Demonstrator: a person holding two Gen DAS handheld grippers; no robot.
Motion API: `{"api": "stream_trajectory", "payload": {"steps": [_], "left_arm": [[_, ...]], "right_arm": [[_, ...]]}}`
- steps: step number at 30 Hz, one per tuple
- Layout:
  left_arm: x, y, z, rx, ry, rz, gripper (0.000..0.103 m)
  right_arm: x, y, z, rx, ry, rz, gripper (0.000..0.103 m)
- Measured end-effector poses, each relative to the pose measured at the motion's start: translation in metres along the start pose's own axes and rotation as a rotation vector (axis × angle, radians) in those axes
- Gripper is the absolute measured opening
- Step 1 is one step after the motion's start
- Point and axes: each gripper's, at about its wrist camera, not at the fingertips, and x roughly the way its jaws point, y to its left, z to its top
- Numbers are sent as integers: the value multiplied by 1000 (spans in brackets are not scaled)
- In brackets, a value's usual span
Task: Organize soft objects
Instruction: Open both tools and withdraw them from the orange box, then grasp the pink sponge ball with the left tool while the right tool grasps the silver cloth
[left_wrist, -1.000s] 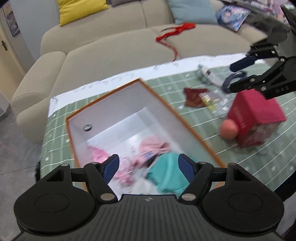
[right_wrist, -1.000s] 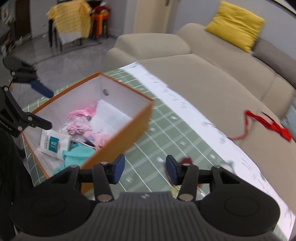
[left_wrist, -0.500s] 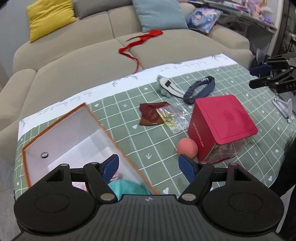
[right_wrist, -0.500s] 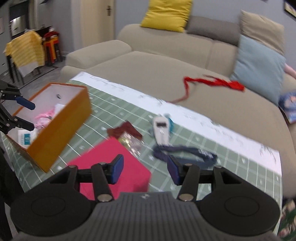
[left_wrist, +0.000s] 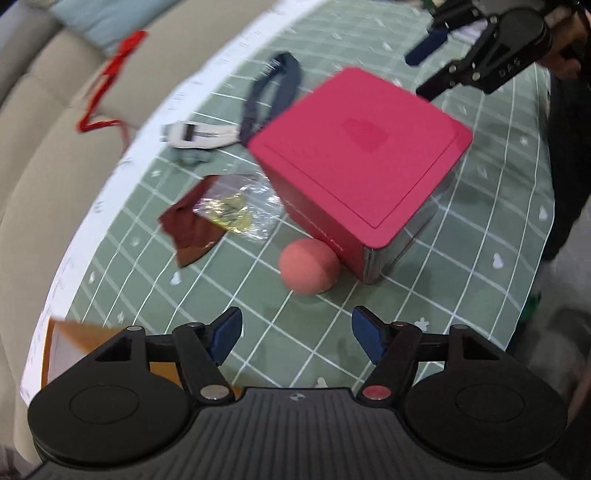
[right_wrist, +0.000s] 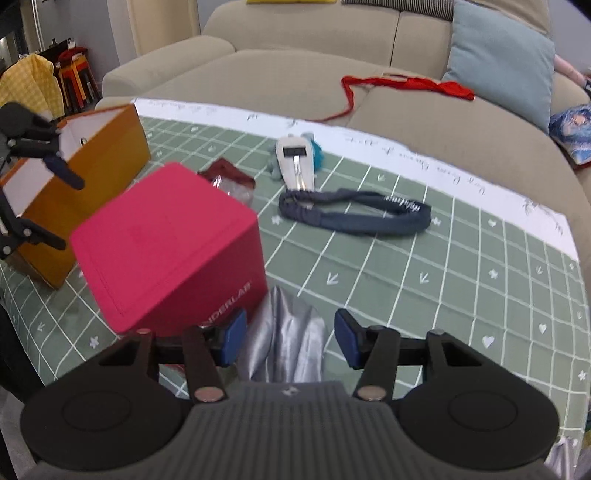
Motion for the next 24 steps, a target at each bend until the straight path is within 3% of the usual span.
{"api": "stream_trajectory", "payload": {"steps": [2, 11, 17, 24], "left_arm": [[14, -3, 9, 58, 33, -6, 80], [64, 3, 23, 275, 116, -83, 77], [83, 7, 29, 307, 127, -155, 76], [96, 7, 34, 325, 117, -181, 76]], "right_arm": [[8, -1, -4, 5, 16, 6, 61], [36, 1, -18, 9, 95, 48, 61], [43, -1, -20, 10, 119, 61, 61], [56, 6, -17, -37, 160, 68, 61]]}}
